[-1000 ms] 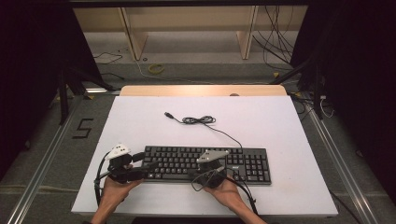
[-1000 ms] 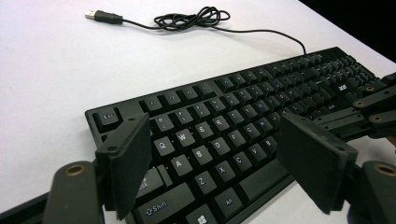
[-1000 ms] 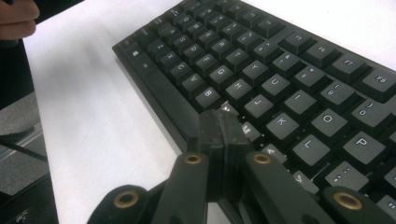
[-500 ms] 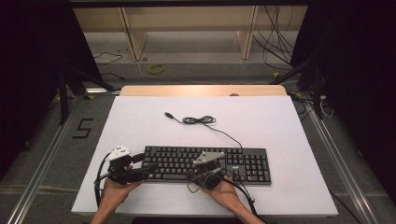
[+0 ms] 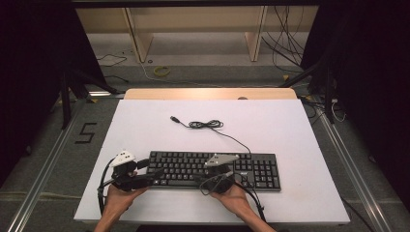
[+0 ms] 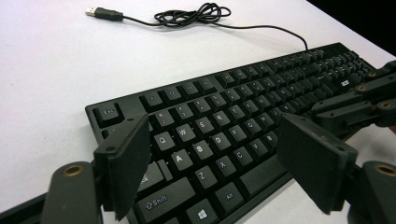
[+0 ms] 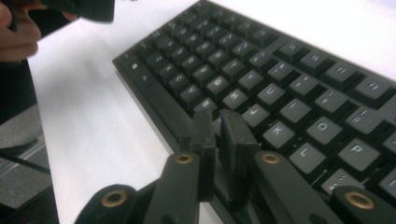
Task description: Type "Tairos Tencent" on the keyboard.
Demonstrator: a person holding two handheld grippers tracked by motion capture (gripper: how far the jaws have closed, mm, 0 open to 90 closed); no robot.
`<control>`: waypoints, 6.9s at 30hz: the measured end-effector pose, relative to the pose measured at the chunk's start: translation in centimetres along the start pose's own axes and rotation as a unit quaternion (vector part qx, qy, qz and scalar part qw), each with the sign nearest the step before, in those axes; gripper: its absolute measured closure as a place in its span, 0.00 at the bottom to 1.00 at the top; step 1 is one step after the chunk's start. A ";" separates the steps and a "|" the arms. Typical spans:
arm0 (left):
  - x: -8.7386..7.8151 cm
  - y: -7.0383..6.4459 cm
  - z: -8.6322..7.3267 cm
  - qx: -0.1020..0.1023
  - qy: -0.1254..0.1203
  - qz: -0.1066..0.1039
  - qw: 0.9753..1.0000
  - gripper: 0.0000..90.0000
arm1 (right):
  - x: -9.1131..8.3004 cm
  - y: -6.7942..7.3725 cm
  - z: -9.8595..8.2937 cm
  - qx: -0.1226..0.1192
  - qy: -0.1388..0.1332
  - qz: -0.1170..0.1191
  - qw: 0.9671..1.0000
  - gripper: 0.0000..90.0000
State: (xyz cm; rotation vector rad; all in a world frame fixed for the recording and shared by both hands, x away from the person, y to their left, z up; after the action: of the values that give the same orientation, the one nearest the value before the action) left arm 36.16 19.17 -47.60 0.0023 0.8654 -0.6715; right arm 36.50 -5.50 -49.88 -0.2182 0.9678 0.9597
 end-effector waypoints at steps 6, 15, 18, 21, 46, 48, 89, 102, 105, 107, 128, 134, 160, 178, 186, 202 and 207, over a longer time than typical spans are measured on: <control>0.0 0.0 0.0 0.003 0.001 0.001 1.000 0.28 | -0.5 -0.3 0.2 0.006 -0.009 0.000 1.000 0.87; 0.0 0.0 0.0 0.004 0.003 0.002 1.000 0.28 | -0.9 -0.7 0.6 0.014 -0.016 0.007 1.000 0.66; 0.0 0.0 0.0 0.003 0.003 0.002 1.000 0.28 | -1.0 -0.8 0.8 0.014 -0.020 0.009 1.000 0.60; 0.0 0.1 -0.1 0.003 0.006 0.004 1.000 0.29 | -1.1 -1.0 1.1 0.015 -0.020 0.007 1.000 0.55; 0.5 0.9 -1.2 0.003 0.062 0.036 0.997 0.74 | 0.4 -1.0 4.2 0.014 -0.014 0.005 1.000 0.46; 0.6 0.9 -1.3 0.003 0.067 0.039 0.997 0.80 | 0.6 -1.0 4.4 0.013 -0.012 0.004 1.000 0.48; 1.7 1.5 -1.9 0.007 0.119 0.047 0.992 0.99 | 4.9 -1.0 6.0 0.007 0.044 -0.037 0.998 1.00; 2.0 1.5 -1.9 0.005 0.127 0.053 0.990 0.99 | 5.2 -1.0 5.9 0.009 0.049 -0.046 0.998 1.00; 1.8 1.5 -1.8 0.009 0.123 0.061 0.990 0.99 | 5.1 -1.0 5.9 0.016 0.048 -0.044 0.998 1.00; 1.6 1.5 -1.6 0.007 0.117 0.064 0.991 0.99 | 5.0 -1.0 5.9 0.025 0.041 -0.038 0.998 1.00; 0.3 0.6 -0.2 -0.002 0.051 0.033 0.998 0.60 | 1.5 -0.5 5.1 0.013 -0.014 0.002 1.000 0.58; 0.4 0.5 0.2 -0.007 0.042 0.028 0.999 0.45 | 0.6 -0.7 4.4 0.009 -0.022 -0.001 1.000 0.50; 2.2 0.0 1.2 0.009 0.054 0.025 0.998 0.73 | -2.2 -1.9 1.0 0.020 -0.047 -0.006 0.999 0.40; 5.0 -0.6 2.5 0.025 0.084 0.021 0.996 0.99 | -3.2 -1.5 -0.3 0.015 -0.053 -0.001 0.998 0.38; 6.0 -0.6 2.7 0.028 0.104 0.032 0.994 0.99 | -3.5 -1.2 -0.7 0.010 -0.057 -0.001 0.998 0.37; 6.2 -0.4 2.4 0.025 0.115 0.039 0.992 0.99 | -3.1 -0.9 -0.5 0.007 -0.055 0.001 0.998 0.37; 5.4 -0.5 2.6 0.021 0.098 0.033 0.994 0.94 | -2.8 -0.9 -0.2 0.005 -0.053 0.001 0.999 0.39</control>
State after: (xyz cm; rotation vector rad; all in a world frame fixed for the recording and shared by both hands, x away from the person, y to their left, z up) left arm 40.18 15.12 -49.49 0.1364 1.0343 -0.6334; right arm 36.50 -7.74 -48.01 -0.1565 0.8744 0.9595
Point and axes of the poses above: each handheld gripper's, and its own axes: x roughly forward along the jaws, z roughly out of its top, y roughly to its left, the point moved 4 cm from there along x, roughly forward along the jaws, and after that the axes turned 15 degrees about y, right-handed, at the moved point
